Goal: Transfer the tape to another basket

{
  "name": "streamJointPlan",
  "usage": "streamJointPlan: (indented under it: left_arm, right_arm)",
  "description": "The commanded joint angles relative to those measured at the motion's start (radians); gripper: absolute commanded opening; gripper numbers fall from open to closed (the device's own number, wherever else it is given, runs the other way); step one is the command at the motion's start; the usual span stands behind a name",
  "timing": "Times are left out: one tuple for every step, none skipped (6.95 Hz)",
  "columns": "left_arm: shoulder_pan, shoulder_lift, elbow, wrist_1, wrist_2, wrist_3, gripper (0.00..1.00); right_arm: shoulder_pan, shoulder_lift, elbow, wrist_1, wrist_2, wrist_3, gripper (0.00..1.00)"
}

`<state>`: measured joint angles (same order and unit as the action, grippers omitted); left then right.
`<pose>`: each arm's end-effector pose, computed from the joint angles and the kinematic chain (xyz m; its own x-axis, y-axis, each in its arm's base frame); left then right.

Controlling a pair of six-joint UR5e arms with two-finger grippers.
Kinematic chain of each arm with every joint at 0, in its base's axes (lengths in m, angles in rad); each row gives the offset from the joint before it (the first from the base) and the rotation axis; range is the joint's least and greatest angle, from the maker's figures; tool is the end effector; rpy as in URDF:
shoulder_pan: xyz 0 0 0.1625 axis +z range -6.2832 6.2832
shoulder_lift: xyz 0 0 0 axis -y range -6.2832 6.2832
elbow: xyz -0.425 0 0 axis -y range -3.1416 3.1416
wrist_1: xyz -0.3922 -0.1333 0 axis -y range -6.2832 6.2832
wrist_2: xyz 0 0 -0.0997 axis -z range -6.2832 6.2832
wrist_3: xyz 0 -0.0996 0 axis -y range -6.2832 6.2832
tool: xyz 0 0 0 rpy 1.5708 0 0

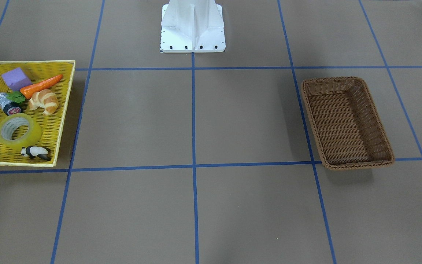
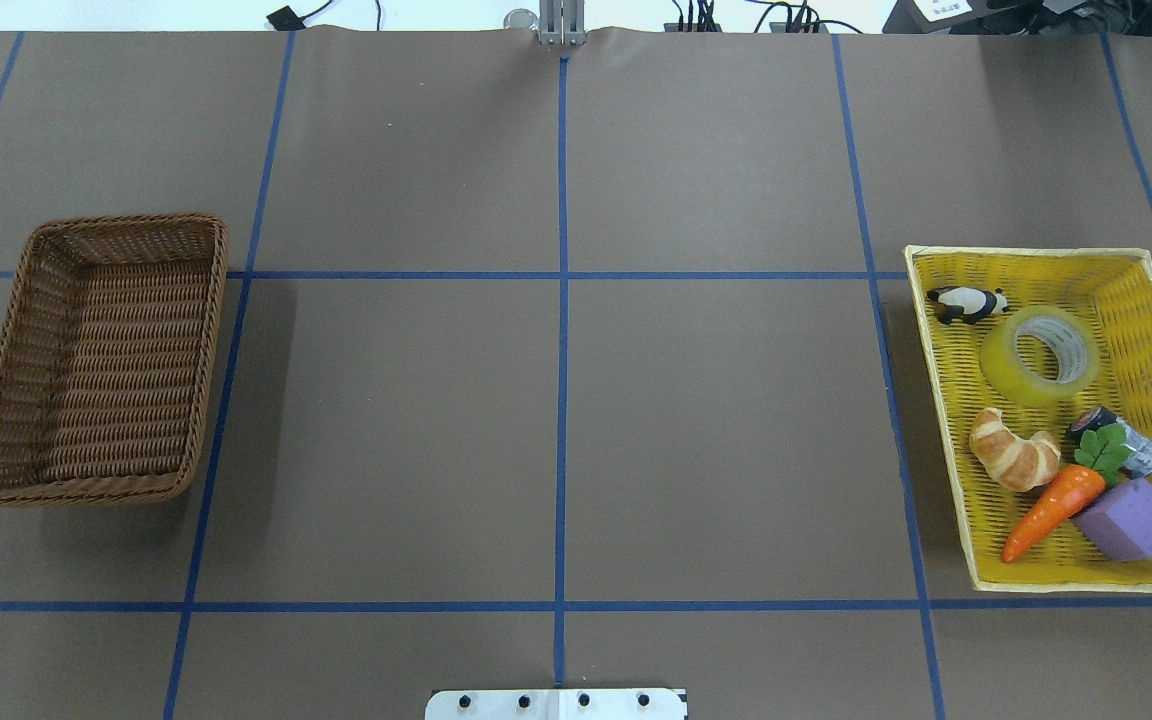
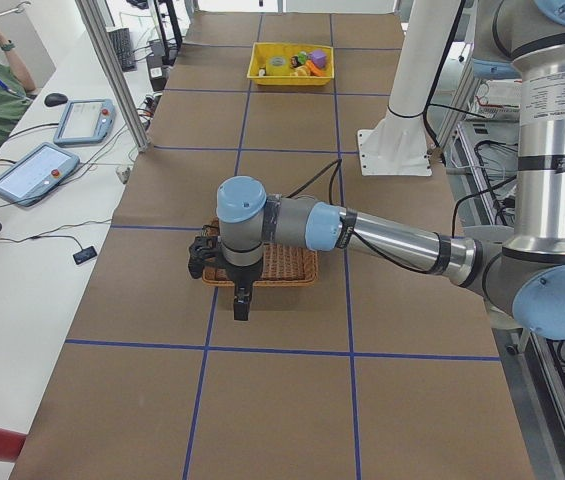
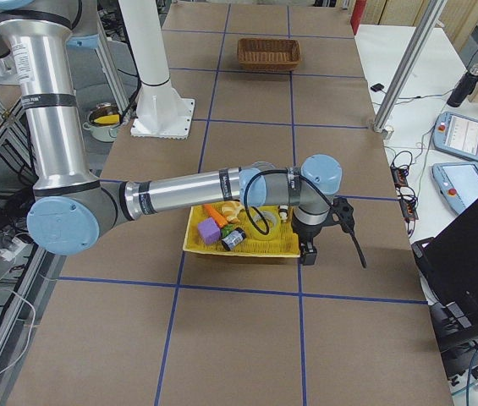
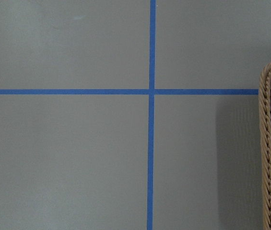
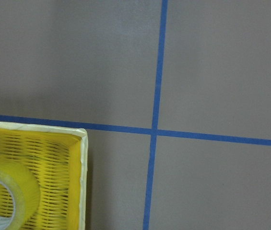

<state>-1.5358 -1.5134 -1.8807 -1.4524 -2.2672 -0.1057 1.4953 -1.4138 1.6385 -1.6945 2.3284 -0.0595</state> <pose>-0.0531 -0.4665 0.5512 0.7631 0.0074 -0.6463 0.0461 0.9968 0.0659 0.0228 -0.5586 0.5568 0.7135 -0.1827 0.6765 0.1177 0.9829 0.1413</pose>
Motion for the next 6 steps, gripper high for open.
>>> streamJointPlan:
  left_arm:
    - [0.000,-0.004,-0.002,-0.022,0.000,0.000,0.99]
    - [0.000,-0.007,-0.001,-0.022,-0.002,0.000,0.99]
    - [0.000,-0.010,0.000,-0.022,-0.009,0.000,0.99]
    - [0.000,-0.010,-0.001,-0.022,-0.018,0.000,0.99]
    - [0.002,-0.010,-0.003,-0.022,-0.023,0.000,0.99]
    - [0.002,-0.011,-0.002,-0.022,-0.023,0.001,0.99]
  right_arm:
    - [-0.117,0.018,0.006,0.033,0.011,0.001,1.00]
    - [-0.154,0.003,0.003,0.091,0.011,0.003,1.00]
    - [-0.164,-0.007,-0.008,0.128,0.008,-0.015,1.00]
    - [-0.196,-0.002,-0.022,0.160,0.009,-0.014,1.00]
    - [-0.245,-0.001,-0.025,0.162,0.011,-0.014,1.00]
    - [-0.263,-0.001,-0.023,0.161,0.015,-0.004,1.00]
